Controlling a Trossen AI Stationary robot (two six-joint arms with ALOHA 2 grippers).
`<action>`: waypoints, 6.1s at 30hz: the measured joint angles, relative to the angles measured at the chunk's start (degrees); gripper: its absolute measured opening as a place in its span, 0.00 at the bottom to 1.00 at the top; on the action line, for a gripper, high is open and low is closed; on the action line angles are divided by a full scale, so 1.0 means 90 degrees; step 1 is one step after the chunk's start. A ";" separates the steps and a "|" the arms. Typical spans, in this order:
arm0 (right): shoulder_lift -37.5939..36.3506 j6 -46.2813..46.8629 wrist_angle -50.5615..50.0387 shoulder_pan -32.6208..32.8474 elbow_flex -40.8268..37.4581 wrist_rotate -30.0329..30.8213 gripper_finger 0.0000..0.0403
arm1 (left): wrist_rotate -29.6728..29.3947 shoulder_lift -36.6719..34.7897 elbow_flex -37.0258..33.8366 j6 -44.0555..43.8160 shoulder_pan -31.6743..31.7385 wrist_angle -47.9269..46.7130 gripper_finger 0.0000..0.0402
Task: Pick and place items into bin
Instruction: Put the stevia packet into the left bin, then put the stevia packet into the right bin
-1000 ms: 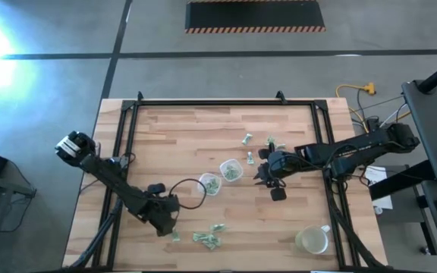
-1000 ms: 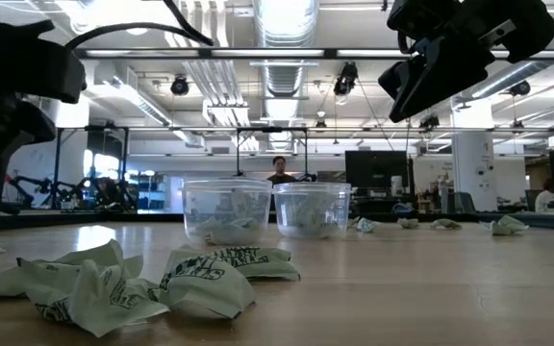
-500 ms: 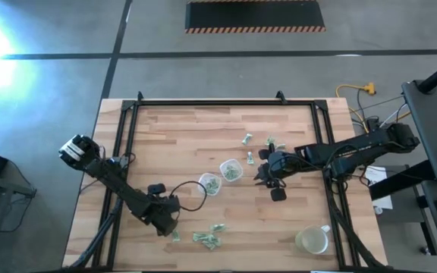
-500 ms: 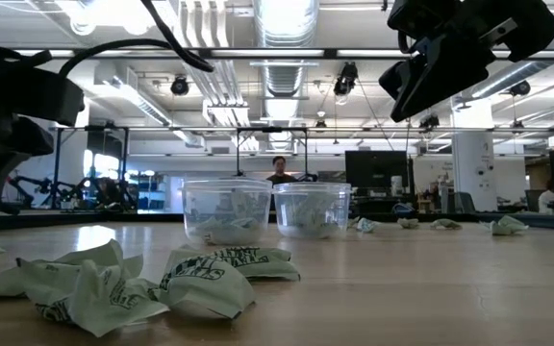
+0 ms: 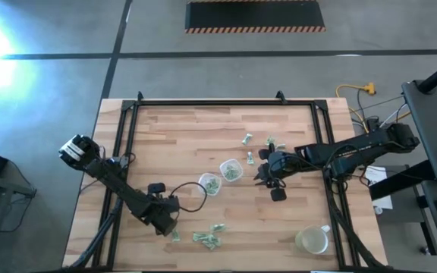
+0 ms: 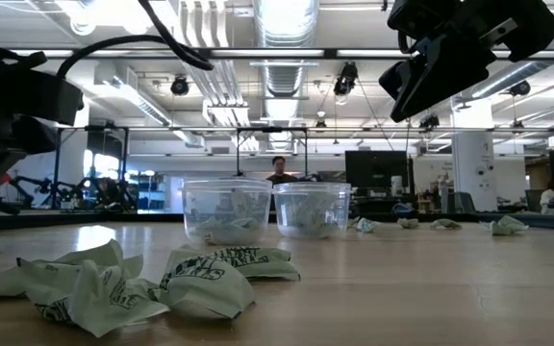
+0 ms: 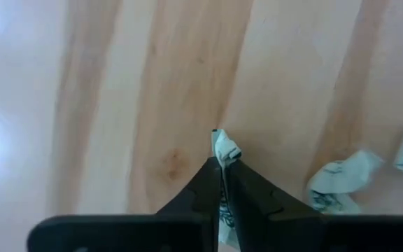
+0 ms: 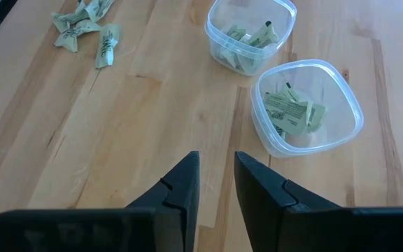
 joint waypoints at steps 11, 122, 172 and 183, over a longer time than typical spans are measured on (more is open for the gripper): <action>0.0000 -0.0030 0.0001 0.0000 0.0000 0.0005 0.18 | -0.1705 -0.0302 0.0334 0.1226 0.0039 0.0009 0.03; 0.0022 0.2419 -0.1664 -0.3344 -0.1112 0.1699 0.42 | -0.1822 -0.0346 0.0607 0.5148 0.2419 0.3233 0.37; 0.1457 0.1918 -0.1332 -0.3690 -0.0459 0.1822 0.37 | -0.1800 -0.0348 0.0607 0.5146 0.2419 0.3267 0.37; 0.1794 0.1700 -0.1212 -0.3742 -0.0375 0.1436 0.31 | -0.1798 -0.0348 0.0607 0.5146 0.2419 0.3274 0.37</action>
